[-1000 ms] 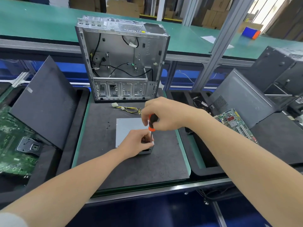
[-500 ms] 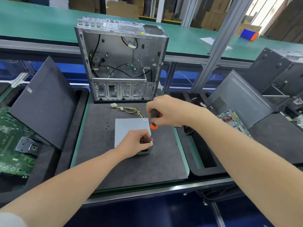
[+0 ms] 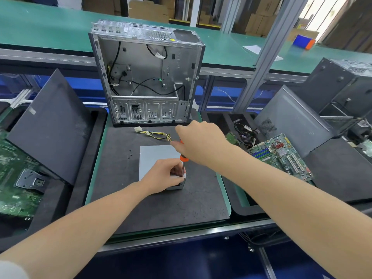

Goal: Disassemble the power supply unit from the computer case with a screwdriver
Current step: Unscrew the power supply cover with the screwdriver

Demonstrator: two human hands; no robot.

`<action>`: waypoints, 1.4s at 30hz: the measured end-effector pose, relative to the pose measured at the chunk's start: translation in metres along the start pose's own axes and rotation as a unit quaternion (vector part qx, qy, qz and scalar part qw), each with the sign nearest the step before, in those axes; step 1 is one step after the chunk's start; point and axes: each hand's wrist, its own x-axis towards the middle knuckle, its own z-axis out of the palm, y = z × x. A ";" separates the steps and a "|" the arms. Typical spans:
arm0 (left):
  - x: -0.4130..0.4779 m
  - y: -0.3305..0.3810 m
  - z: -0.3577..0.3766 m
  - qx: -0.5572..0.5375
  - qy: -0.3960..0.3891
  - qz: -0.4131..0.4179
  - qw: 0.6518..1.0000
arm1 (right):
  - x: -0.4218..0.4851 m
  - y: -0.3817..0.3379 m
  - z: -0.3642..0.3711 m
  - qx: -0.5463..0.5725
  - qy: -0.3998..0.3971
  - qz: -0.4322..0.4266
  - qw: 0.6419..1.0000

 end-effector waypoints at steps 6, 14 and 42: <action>0.001 0.004 -0.006 0.046 -0.020 0.022 0.998 | 0.002 0.022 -0.008 0.185 -0.096 -0.097 0.973; -0.001 0.004 -0.002 -0.019 0.027 0.008 0.999 | 0.000 0.018 -0.011 0.166 -0.071 -0.117 0.977; 0.003 -0.008 0.005 0.036 0.017 0.003 0.999 | 0.002 0.021 0.000 0.217 -0.050 -0.103 0.969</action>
